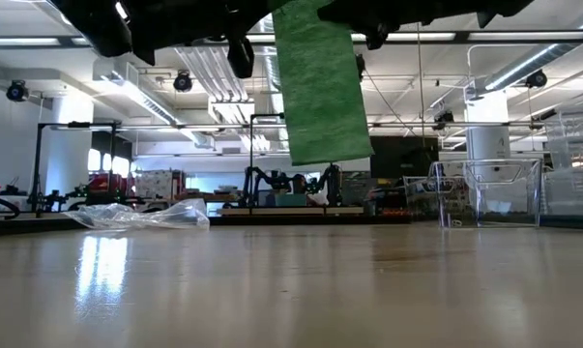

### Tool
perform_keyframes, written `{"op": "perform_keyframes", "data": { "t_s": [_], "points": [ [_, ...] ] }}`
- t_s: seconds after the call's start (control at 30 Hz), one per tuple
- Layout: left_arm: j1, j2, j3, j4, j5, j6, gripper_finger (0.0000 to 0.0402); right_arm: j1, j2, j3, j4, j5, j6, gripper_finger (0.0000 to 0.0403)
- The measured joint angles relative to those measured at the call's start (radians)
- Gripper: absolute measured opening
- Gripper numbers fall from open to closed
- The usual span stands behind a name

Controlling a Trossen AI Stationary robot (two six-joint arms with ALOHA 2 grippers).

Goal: Roll bandage
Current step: Roll the green bandage

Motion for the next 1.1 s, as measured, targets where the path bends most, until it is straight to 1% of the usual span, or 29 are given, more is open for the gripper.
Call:
{"op": "perform_keyframes", "data": {
  "t_s": [0.07, 0.17, 0.27, 0.4, 0.5, 0.57, 0.63, 0.7, 0.8, 0.9, 0.97, 1.1],
  "points": [
    [-0.003, 0.011, 0.000, 0.032, -0.001, -0.010, 0.0004, -0.005, 0.010, 0.018, -0.073, 0.021, -0.001, 0.0015],
    [-0.007, 0.016, 0.000, 0.077, 0.000, -0.015, 0.0004, -0.009, 0.023, 0.027, -0.148, 0.045, -0.002, 0.0004],
    [-0.007, 0.018, 0.000, 0.081, 0.001, -0.018, 0.0004, -0.007, 0.030, 0.028, -0.172, 0.050, 0.010, 0.0004],
    [-0.006, 0.018, 0.000, 0.089, 0.027, -0.034, 0.0004, -0.007, 0.014, 0.027, -0.234, 0.083, 0.010, 0.0001],
    [-0.005, 0.016, -0.001, 0.145, 0.069, -0.050, 0.0004, -0.004, -0.003, 0.027, -0.269, 0.095, 0.013, 0.0001],
    [-0.006, 0.015, -0.001, 0.187, 0.077, -0.069, 0.0004, -0.004, -0.005, 0.027, -0.284, 0.093, 0.016, 0.0001],
    [-0.006, 0.014, -0.001, 0.199, 0.069, -0.068, 0.0004, -0.004, -0.007, 0.025, -0.283, 0.094, 0.024, 0.0001],
    [-0.006, 0.015, -0.001, 0.203, 0.018, -0.057, 0.0004, 0.001, 0.000, 0.025, -0.265, 0.094, 0.026, 0.0001],
    [-0.004, 0.027, -0.001, 0.203, -0.043, -0.029, 0.0004, 0.006, 0.017, 0.023, -0.239, 0.094, 0.039, 0.0001],
    [-0.003, 0.033, -0.001, 0.194, -0.060, 0.055, 0.0004, 0.007, 0.020, 0.024, -0.218, 0.093, 0.063, 0.0009],
    [-0.004, 0.033, -0.001, 0.198, -0.060, 0.130, 0.0004, 0.006, 0.019, 0.030, -0.216, 0.087, 0.068, 0.0020],
    [-0.004, 0.029, -0.001, 0.194, -0.059, 0.207, 0.0004, 0.008, 0.018, 0.050, -0.236, 0.058, 0.069, 0.0054]
  ]
}}
